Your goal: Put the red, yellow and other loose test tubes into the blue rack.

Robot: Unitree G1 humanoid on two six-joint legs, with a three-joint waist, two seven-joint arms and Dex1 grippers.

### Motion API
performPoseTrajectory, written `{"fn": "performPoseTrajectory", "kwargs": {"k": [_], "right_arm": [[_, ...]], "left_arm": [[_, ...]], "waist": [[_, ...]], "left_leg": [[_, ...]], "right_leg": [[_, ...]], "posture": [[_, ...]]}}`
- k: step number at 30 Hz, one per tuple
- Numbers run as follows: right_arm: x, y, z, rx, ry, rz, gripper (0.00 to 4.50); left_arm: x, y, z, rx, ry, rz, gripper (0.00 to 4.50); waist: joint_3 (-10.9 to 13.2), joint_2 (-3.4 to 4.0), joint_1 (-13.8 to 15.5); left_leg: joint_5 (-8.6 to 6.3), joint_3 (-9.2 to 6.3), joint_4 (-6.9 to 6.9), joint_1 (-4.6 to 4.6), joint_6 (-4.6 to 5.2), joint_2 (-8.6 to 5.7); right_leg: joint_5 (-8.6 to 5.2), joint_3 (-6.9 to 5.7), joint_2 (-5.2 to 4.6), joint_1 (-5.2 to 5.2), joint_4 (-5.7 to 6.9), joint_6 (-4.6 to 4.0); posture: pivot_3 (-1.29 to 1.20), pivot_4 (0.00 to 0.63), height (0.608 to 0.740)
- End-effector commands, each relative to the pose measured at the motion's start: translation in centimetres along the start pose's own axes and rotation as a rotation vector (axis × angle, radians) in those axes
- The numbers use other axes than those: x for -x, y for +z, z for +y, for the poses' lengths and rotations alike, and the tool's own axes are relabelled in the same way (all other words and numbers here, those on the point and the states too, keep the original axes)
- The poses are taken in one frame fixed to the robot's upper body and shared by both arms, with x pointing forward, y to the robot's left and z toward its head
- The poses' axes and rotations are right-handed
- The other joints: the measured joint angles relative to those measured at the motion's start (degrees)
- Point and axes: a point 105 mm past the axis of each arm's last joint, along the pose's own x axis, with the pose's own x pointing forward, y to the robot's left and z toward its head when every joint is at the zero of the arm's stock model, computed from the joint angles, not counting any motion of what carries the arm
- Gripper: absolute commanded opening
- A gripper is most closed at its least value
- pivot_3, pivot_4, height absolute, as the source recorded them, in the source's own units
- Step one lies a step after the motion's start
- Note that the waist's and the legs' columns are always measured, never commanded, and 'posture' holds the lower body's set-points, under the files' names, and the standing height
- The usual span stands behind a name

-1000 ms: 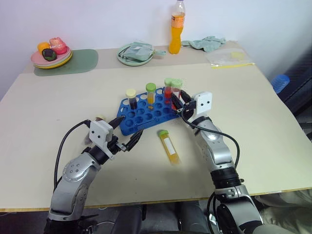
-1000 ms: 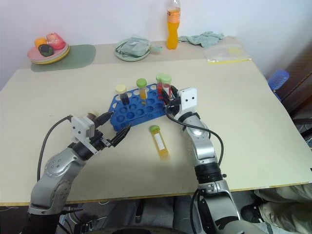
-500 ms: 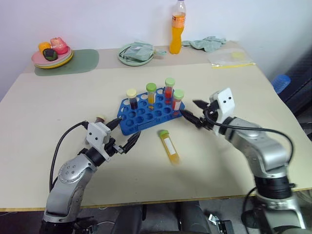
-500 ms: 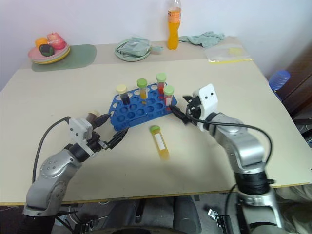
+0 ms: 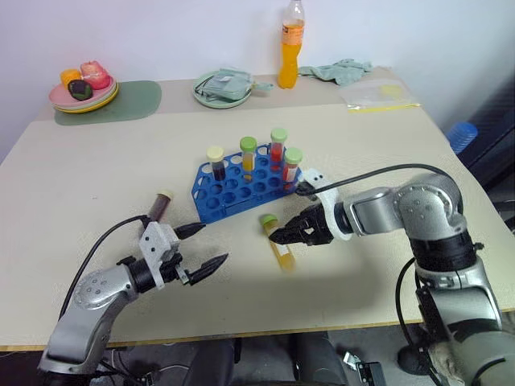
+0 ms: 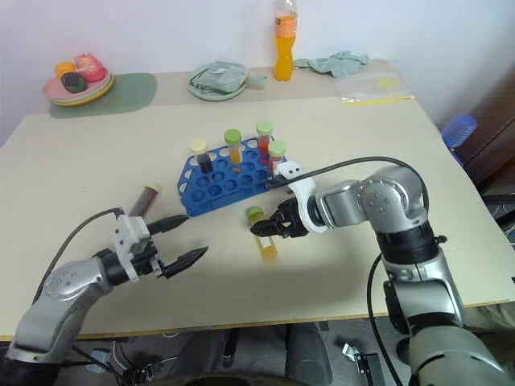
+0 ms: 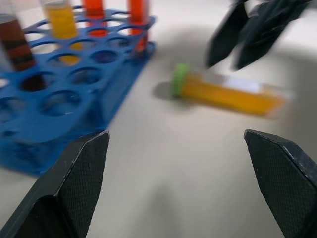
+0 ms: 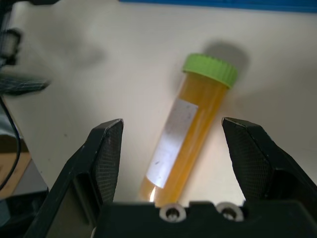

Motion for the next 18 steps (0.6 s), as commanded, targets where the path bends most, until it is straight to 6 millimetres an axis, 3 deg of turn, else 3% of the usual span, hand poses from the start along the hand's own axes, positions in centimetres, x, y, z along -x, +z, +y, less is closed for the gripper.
{"fn": "performPoseTrajectory", "kwargs": {"k": [1,6,9,13,18], "right_arm": [[-0.6,0.6,0.0,-0.055,-0.005,0.061,3.49],[-1.4,0.5,0.2,-0.131,0.009,0.124,3.49],[-1.9,0.5,0.2,-0.172,-0.01,0.13,2.68],[-1.7,1.0,0.9,-0.202,-0.009,0.1,0.78],[-0.7,1.9,2.5,-0.13,0.023,0.01,0.71]], "left_arm": [[0.7,0.9,-2.0,0.003,-0.099,-0.006,4.5],[1.3,0.3,-3.0,0.02,-0.124,0.036,4.5],[1.4,0.0,-3.3,0.02,-0.13,0.05,4.5],[1.5,-0.2,-3.2,0.019,-0.126,0.052,4.5],[1.9,-0.6,-2.6,0.017,-0.094,0.054,4.5]], "waist": [[0.0,-0.01,-0.2],[0.0,0.01,-0.1],[0.0,0.01,-0.1],[0.0,0.03,-0.2],[0.0,0.06,-0.1]], "left_leg": [[0.0,0.0,-0.01,0.0,0.0,0.0],[0.0,0.02,-0.02,0.0,0.01,0.02],[-0.01,0.03,0.0,0.0,0.02,0.02],[-0.01,0.02,-0.01,0.0,0.02,0.02],[-0.01,0.02,0.0,-0.03,0.03,0.02]], "right_leg": [[0.0,0.0,0.0,0.01,-0.02,0.0],[0.0,0.03,0.03,-0.01,0.0,-0.02],[0.0,0.03,0.03,0.02,-0.01,-0.02],[0.01,0.03,0.04,0.0,-0.01,-0.02],[0.01,0.03,0.04,-0.01,-0.01,-0.02]], "posture": [[0.0,0.15,0.74],[0.0,0.15,0.74],[0.0,0.15,0.74],[0.0,0.15,0.74],[0.0,0.15,0.74]]}}
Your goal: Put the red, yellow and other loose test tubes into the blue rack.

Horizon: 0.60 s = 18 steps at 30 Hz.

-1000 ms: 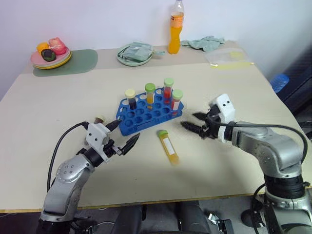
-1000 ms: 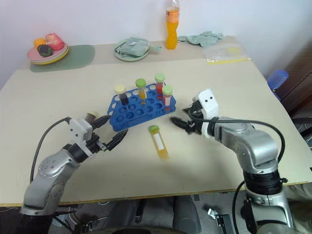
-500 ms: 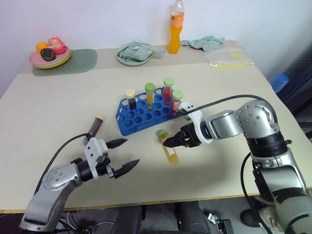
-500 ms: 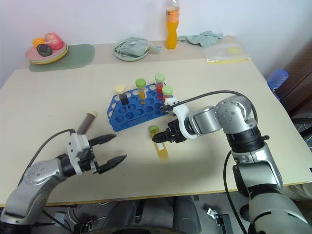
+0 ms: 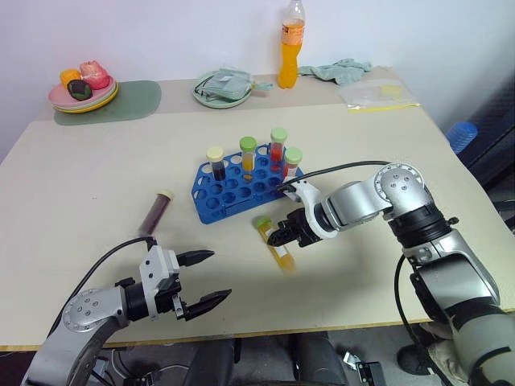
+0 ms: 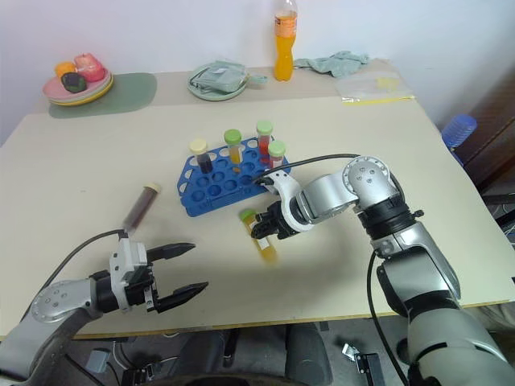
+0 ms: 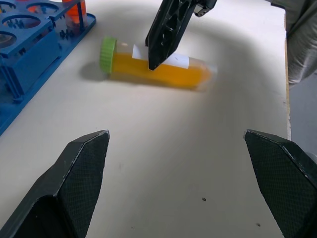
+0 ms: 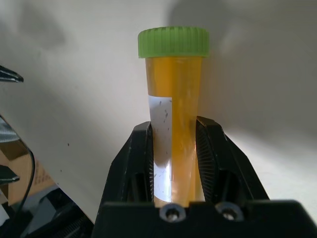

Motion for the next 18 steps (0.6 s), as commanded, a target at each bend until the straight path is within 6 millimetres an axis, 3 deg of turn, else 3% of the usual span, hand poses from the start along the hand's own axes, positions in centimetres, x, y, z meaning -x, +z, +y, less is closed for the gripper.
{"fn": "performPoseTrajectory", "kwargs": {"k": [1,5,8,13,18], "right_arm": [[2.0,1.4,3.0,0.117,0.092,-0.15,0.71],[4.9,4.2,4.9,0.486,0.045,-0.624,0.71],[5.9,5.3,5.2,0.651,0.071,-0.878,0.71],[5.0,7.4,2.1,0.718,-0.19,-1.177,0.71],[3.3,8.4,1.5,0.711,-0.29,-1.309,0.71]], "left_arm": [[0.7,0.3,0.8,-0.033,0.053,-0.027,4.5],[1.6,0.3,3.7,-0.016,0.265,-0.122,4.5],[1.7,0.4,5.0,-0.009,0.359,-0.181,4.5],[1.2,1.3,7.3,-0.009,0.501,-0.285,4.5],[-0.8,2.9,7.1,-0.018,0.489,-0.333,4.5]], "waist": [[0.0,0.0,0.0],[0.0,0.0,0.3],[0.0,-0.06,0.2],[-0.1,-0.1,0.2],[-0.1,-0.1,0.0]], "left_leg": [[0.0,0.0,0.0,0.0,0.0,0.01],[-0.06,0.0,0.02,-0.04,0.1,0.02],[-0.07,0.19,0.12,-0.06,0.11,-0.01],[-0.03,0.23,0.13,0.06,0.05,-0.01],[-0.01,0.23,0.08,0.06,-0.02,0.0]], "right_leg": [[0.0,0.0,0.02,-0.01,0.0,0.0],[0.0,-0.03,0.06,-0.06,0.0,0.05],[-0.03,-0.13,0.1,0.01,-0.04,0.14],[0.01,-0.09,0.12,0.05,0.05,0.09],[0.03,0.0,0.11,-0.03,0.1,0.06]], "posture": [[0.0,0.15,0.74],[0.0,0.15,0.74],[0.0,0.15,0.74],[0.0,0.15,0.74],[0.0,0.15,0.74]]}}
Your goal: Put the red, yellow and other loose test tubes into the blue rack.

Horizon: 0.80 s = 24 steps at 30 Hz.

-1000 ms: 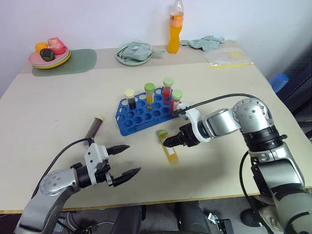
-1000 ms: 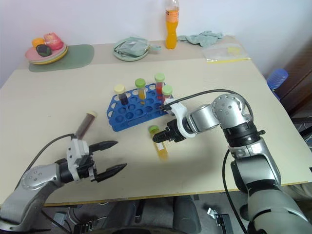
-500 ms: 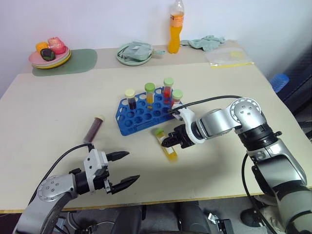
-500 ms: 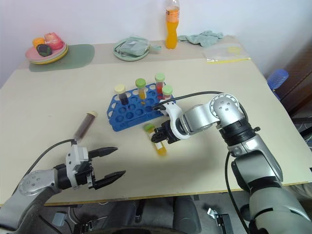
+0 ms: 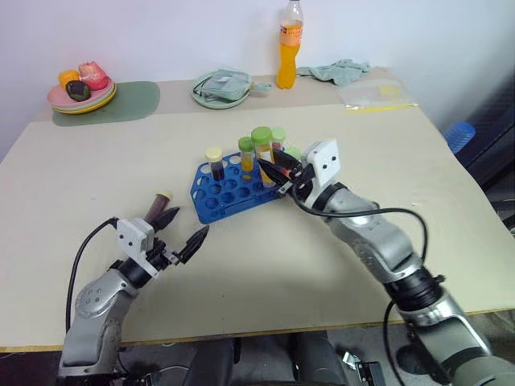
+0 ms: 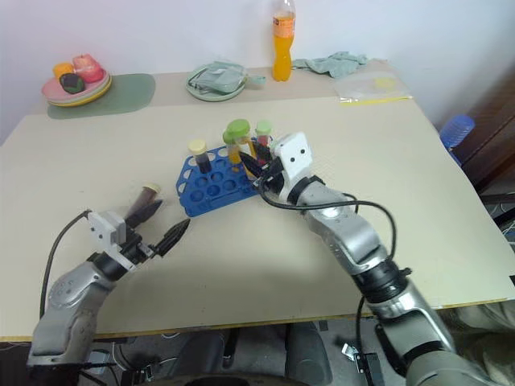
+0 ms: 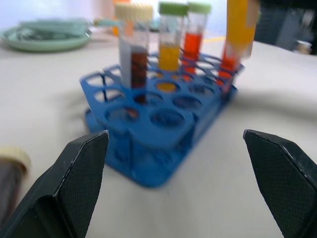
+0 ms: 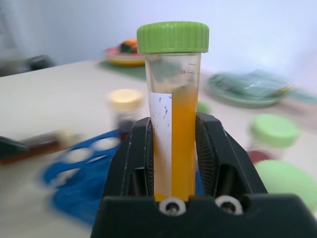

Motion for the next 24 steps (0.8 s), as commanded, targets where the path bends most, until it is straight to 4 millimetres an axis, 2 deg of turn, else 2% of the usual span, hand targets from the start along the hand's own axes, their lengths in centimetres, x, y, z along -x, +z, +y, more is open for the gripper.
{"fn": "performPoseTrajectory", "kwargs": {"k": [1,10,18,24], "right_arm": [[-0.9,0.9,-0.3,0.053,-0.072,-0.102,0.71],[-1.1,-1.3,1.1,0.016,-0.025,-0.078,0.71],[-0.4,-2.1,1.7,-0.007,0.003,-0.054,0.71],[-0.8,-2.3,1.9,-0.014,0.013,-0.044,0.71]], "left_arm": [[-1.0,1.2,-1.3,-0.017,-0.028,-0.038,4.5],[-1.7,2.6,-2.7,-0.016,-0.062,-0.049,4.5],[-1.9,3.0,-3.1,-0.023,-0.067,-0.04,4.5],[-2.0,2.8,-3.2,-0.019,-0.073,-0.035,4.5]], "waist": [[0.0,0.0,-0.1],[0.0,0.01,0.0],[0.0,0.01,-0.1],[0.0,0.01,-0.1]], "left_leg": [[0.01,-0.01,-0.02,0.0,-0.03,0.0],[0.01,-0.09,-0.02,0.01,-0.06,0.0],[0.01,-0.09,-0.04,0.03,-0.06,0.0],[0.01,-0.09,-0.04,0.07,-0.06,0.0]], "right_leg": [[0.01,0.01,0.0,-0.01,0.01,-0.01],[0.02,0.03,0.0,0.02,0.0,-0.02],[0.02,0.03,0.02,0.03,0.01,-0.02],[0.01,0.03,0.03,0.06,0.01,-0.03]], "posture": [[0.0,0.15,0.74],[0.0,0.15,0.74],[0.0,0.15,0.74],[0.0,0.15,0.74]]}}
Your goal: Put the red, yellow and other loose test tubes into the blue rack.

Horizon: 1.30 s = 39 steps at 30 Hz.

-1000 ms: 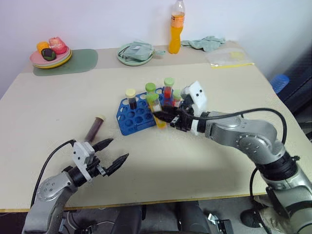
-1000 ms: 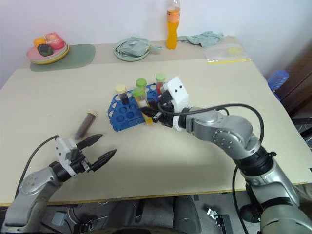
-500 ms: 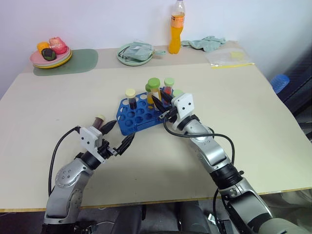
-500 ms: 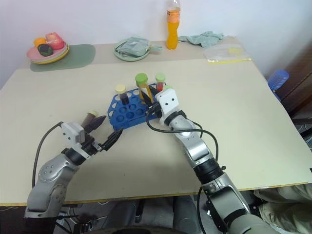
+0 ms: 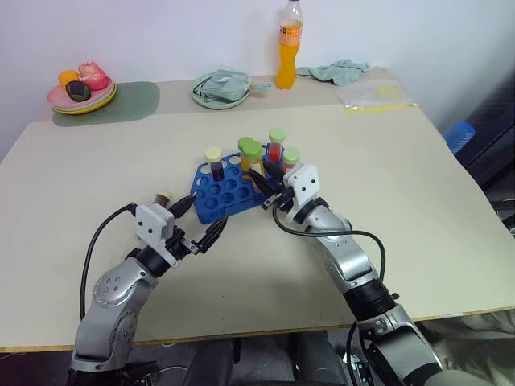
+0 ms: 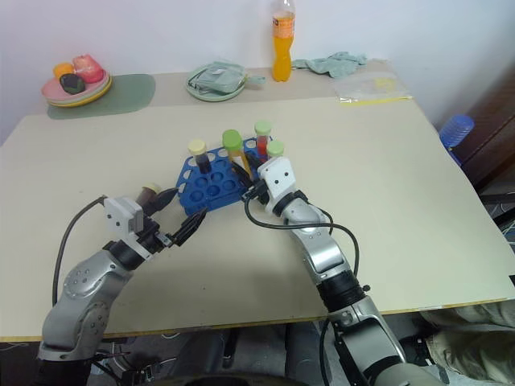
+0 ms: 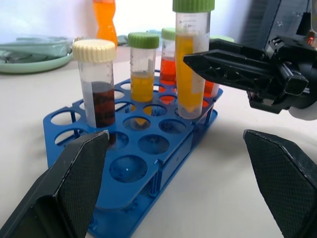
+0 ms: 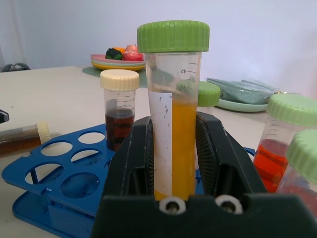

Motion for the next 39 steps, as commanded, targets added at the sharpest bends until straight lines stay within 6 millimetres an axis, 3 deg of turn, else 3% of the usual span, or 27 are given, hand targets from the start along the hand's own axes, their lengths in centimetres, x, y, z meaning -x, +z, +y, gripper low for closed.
{"fn": "performPoseTrajectory", "kwargs": {"k": [1,10,11,16,24,26,28,31,34,39], "right_arm": [[-0.4,0.5,0.1,0.0,-0.002,-0.018,0.71],[-1.1,0.3,0.1,-0.023,-0.002,-0.014,0.71],[-1.1,0.5,0.3,-0.029,0.012,-0.021,1.76],[-1.0,2.1,0.7,0.003,0.033,-0.089,4.18],[-0.4,4.9,0.9,0.04,0.085,-0.158,4.18],[-0.4,5.7,0.4,0.058,0.083,-0.171,4.18],[-0.3,6.3,-0.2,0.074,0.081,-0.179,4.18],[-0.1,6.8,-0.6,0.086,0.106,-0.173,4.18],[0.9,7.0,0.2,0.096,0.252,-0.13,4.18],[5.1,6.2,3.3,0.084,0.619,0.015,4.18]], "left_arm": [[-0.2,1.1,-0.6,-0.028,-0.026,-0.037,4.5],[-0.2,0.8,-0.6,-0.026,-0.019,-0.033,4.5],[-0.2,0.8,-0.5,-0.023,-0.013,-0.028,4.5],[0.2,0.7,0.7,0.009,0.029,0.034,4.5],[1.1,4.0,6.4,0.009,0.246,0.178,4.5],[2.0,3.7,10.6,-0.089,0.468,0.413,4.5],[2.6,3.5,12.4,-0.094,0.514,0.623,4.5],[3.1,2.4,12.3,0.037,0.437,0.844,4.5],[3.2,1.9,12.9,0.094,0.429,0.989,4.5],[2.0,0.8,13.4,0.166,0.409,1.077,4.5]], "waist": [[0.0,0.0,0.0],[0.0,0.0,-0.1],[0.0,0.0,-0.1],[0.0,0.01,-0.1],[0.0,0.0,0.0],[0.0,-0.03,0.1],[0.0,-0.04,0.0],[0.0,-0.02,-0.4],[0.1,-0.04,-0.5],[0.1,-0.08,-0.8]], "left_leg": [[0.0,0.0,0.0,0.0,0.0,0.0],[0.01,0.0,0.0,0.0,-0.01,0.0],[0.01,0.0,0.0,0.01,-0.01,0.0],[0.0,0.0,-0.01,0.01,-0.02,0.0],[0.01,-0.18,0.03,0.01,-0.03,0.02],[0.01,-0.17,0.04,0.01,-0.04,0.0],[0.06,-0.18,0.05,0.02,-0.11,-0.09],[0.07,-0.16,-0.02,0.04,-0.14,-0.11],[0.08,-0.11,-0.07,0.04,-0.16,-0.1],[0.07,-0.1,-0.05,0.01,-0.2,-0.09]], "right_leg": [[0.0,0.0,0.0,0.0,0.0,0.0],[0.01,0.01,0.03,-0.02,0.01,-0.01],[0.01,0.01,0.03,-0.02,0.01,-0.01],[0.01,0.02,0.03,-0.02,0.02,-0.01],[0.01,0.0,0.04,-0.02,0.06,0.0],[0.01,0.01,0.04,0.0,0.07,0.0],[0.01,-0.03,0.08,-0.01,0.17,0.0],[0.01,0.0,0.13,-0.06,0.2,0.01],[0.0,-0.02,0.14,-0.08,0.19,0.0],[0.0,-0.05,0.17,-0.05,0.14,0.0]], "posture": [[0.0,0.15,0.74],[0.0,0.15,0.74],[0.0,0.15,0.74],[0.0,0.15,0.74],[0.0,0.15,0.74],[0.0,0.15,0.74],[0.0,0.15,0.74],[0.0,0.15,0.74],[0.0,0.15,0.74],[0.0,0.15,0.74]]}}
